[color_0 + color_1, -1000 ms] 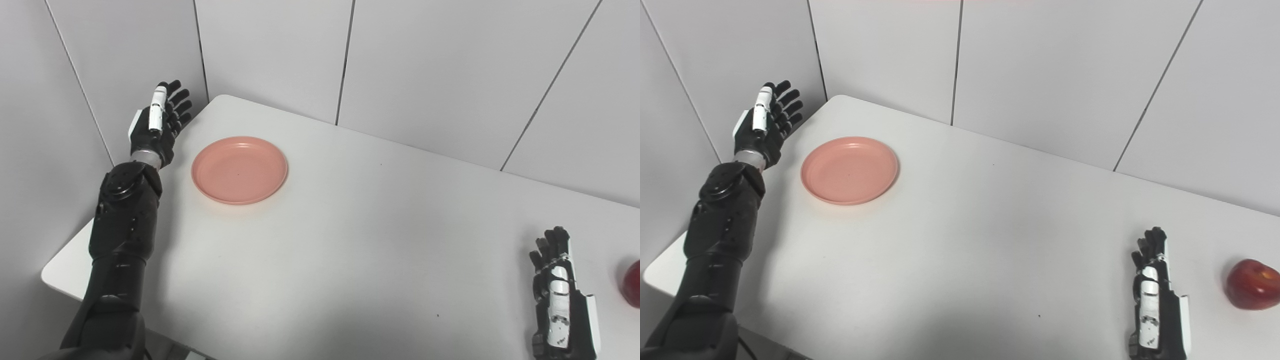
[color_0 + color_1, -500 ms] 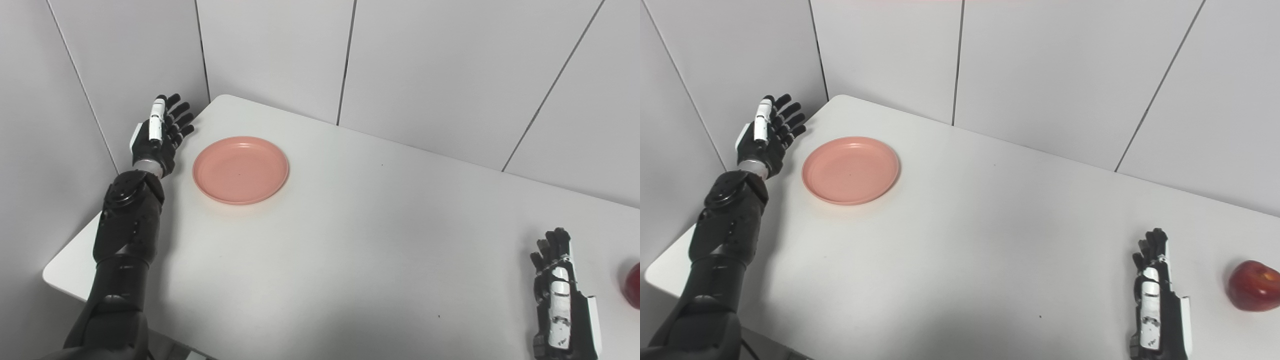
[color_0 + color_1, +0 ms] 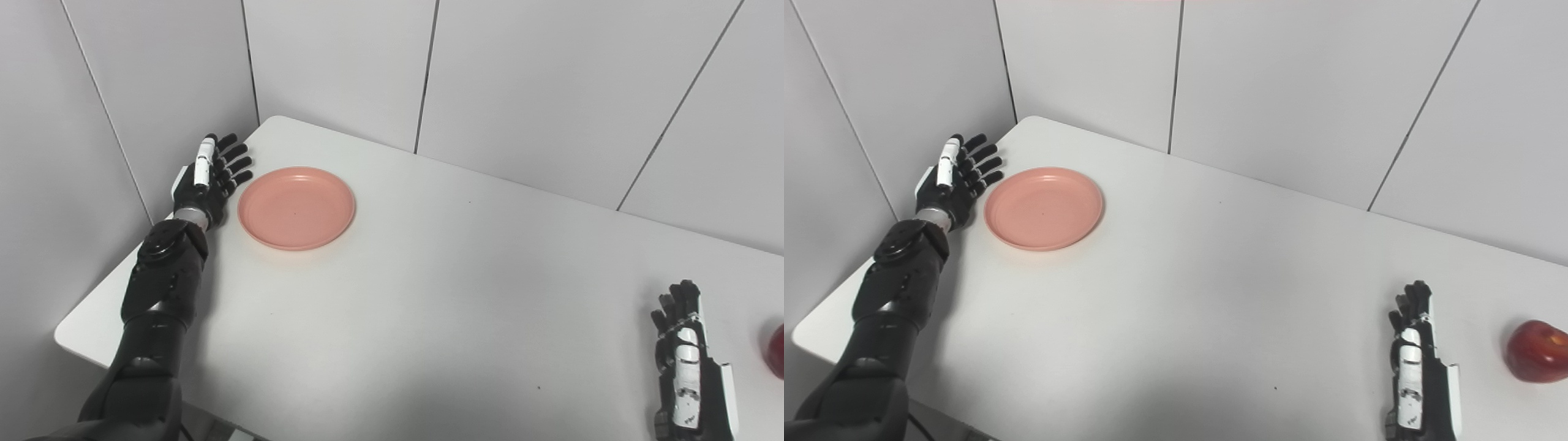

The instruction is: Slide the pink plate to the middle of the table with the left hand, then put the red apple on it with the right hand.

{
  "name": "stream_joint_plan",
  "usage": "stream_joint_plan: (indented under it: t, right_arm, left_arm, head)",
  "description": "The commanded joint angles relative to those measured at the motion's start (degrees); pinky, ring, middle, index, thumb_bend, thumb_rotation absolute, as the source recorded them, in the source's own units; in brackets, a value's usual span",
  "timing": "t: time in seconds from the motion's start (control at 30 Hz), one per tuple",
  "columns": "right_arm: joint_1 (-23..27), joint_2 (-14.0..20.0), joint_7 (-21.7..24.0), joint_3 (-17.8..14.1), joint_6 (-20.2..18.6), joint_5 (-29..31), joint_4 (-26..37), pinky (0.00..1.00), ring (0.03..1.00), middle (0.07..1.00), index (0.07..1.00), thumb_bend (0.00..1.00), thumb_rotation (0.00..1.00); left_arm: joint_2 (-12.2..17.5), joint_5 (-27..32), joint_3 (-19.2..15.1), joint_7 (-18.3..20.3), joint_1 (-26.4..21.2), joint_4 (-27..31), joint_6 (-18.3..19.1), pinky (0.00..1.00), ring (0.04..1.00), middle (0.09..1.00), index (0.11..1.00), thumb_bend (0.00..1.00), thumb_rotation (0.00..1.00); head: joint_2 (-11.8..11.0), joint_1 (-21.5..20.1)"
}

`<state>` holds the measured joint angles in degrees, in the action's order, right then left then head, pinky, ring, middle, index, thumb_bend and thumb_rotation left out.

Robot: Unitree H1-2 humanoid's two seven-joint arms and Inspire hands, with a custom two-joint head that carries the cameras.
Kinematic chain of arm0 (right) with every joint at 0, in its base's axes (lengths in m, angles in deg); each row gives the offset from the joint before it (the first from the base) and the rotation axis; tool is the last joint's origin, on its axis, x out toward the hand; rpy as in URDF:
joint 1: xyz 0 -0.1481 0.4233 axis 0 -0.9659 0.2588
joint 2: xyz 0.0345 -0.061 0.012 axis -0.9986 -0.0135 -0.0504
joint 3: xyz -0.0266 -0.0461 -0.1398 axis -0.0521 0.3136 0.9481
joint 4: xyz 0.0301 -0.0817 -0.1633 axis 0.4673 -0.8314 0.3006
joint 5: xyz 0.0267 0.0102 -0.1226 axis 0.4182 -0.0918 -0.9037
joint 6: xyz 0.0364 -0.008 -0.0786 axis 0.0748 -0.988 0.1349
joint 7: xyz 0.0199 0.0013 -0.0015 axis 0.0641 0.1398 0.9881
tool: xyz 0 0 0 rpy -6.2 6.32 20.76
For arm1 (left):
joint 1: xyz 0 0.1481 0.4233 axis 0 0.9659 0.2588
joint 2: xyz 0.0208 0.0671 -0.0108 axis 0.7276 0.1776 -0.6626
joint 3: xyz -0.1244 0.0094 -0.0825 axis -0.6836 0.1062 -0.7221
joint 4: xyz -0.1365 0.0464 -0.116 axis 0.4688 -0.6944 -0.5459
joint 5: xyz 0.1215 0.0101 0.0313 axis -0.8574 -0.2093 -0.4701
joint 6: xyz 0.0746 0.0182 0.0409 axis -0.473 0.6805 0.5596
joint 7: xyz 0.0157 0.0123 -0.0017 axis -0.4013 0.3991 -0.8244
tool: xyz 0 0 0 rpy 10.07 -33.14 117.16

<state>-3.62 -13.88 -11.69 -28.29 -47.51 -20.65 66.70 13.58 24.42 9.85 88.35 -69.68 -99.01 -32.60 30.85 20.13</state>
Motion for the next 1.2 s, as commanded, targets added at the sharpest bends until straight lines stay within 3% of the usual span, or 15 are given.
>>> stream_joint_plan:
  t: [0.0,0.37,0.83,0.97,1.17]
  right_arm:
    - [-3.12,0.42,0.19,-0.46,0.46,0.1,-3.08,1.0,0.999,1.0,1.0,0.17,1.0]
    - [-3.35,0.39,0.02,-0.47,-0.2,-0.13,-2.55,1.0,0.995,1.0,1.0,0.18,1.0]
    - [-3.42,0.34,0.3,-0.39,0.17,0.2,-2.5,1.0,0.994,1.0,1.0,0.18,1.0]
    - [-3.37,0.35,0.41,-0.41,0.31,0.46,-2.62,1.0,0.994,1.0,0.999,0.18,1.0]
    - [-3.34,0.34,0.48,-0.39,0.48,0.53,-2.78,1.0,0.998,1.0,1.0,0.18,1.0]
  left_arm:
    - [2.46,0.89,-0.05,2.02,-3.5,-0.85,-1.74,0.85,0.839,0.838,0.828,0.35,1.0]
    - [2.1,2.53,-0.84,5.15,-5.98,-7.13,-0.31,0.73,0.744,0.754,0.75,0.34,1.0]
    - [1.14,2.98,1.07,6.9,-7.21,-9.38,0.52,0.72,0.756,0.776,0.766,0.34,1.0]
    - [0.37,2.49,2.04,6.93,-6.7,-7.67,1.09,0.71,0.755,0.774,0.764,0.33,1.0]
    - [-1.22,3.83,2.33,6.24,-5.86,-3.24,5.08,0.74,0.774,0.791,0.78,0.33,1.0]
  head:
    - [0.1,0.03]
    - [0.14,-0.08]
    - [0.32,-0.59]
    - [0.36,-0.71]
    - [0.42,-0.89]
